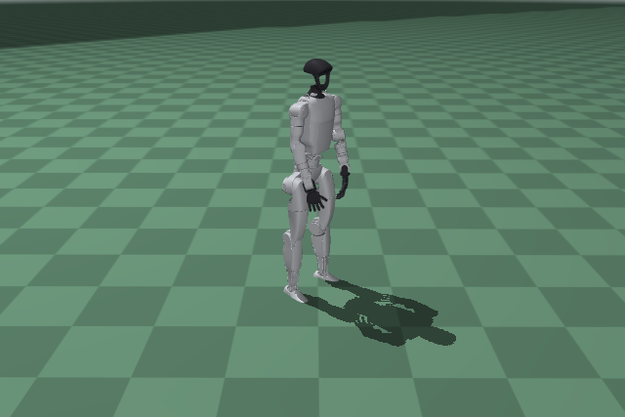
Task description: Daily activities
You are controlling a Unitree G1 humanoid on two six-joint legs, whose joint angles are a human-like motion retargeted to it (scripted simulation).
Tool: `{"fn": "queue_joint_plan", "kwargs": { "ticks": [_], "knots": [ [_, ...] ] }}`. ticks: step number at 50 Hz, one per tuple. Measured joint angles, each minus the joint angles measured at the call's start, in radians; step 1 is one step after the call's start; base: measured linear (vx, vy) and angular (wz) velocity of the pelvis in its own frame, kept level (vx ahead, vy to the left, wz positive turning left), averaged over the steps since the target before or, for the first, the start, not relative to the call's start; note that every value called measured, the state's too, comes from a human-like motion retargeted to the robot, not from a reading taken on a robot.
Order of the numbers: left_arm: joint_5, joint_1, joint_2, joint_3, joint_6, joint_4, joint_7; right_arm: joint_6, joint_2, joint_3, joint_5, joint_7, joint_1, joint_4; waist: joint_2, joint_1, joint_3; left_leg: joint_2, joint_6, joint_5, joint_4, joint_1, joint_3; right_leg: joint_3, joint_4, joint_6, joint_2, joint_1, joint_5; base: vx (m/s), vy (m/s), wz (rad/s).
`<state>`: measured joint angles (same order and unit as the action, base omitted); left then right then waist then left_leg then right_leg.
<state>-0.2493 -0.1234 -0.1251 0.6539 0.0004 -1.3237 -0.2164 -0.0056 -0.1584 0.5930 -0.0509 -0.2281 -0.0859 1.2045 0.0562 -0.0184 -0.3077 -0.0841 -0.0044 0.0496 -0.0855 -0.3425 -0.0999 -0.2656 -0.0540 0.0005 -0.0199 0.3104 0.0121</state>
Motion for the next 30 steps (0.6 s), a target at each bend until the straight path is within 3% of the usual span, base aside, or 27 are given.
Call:
{"fn": "queue_joint_plan", "kwargs": {
  "ticks": [30],
  "knots": [
    [0.023,-0.011,0.013,0.004,0.015,0.008,-0.023,0.017,-0.017,0.022,0.001,-0.037,0.004,-0.005,0.019,0.004,-0.035,-0.003,0.0,0.015,0.0,-0.059,0.02,-0.027,0.062,-0.008,-0.005,0.073,0.017,0.0,0.0,0.0]
  ]
}}
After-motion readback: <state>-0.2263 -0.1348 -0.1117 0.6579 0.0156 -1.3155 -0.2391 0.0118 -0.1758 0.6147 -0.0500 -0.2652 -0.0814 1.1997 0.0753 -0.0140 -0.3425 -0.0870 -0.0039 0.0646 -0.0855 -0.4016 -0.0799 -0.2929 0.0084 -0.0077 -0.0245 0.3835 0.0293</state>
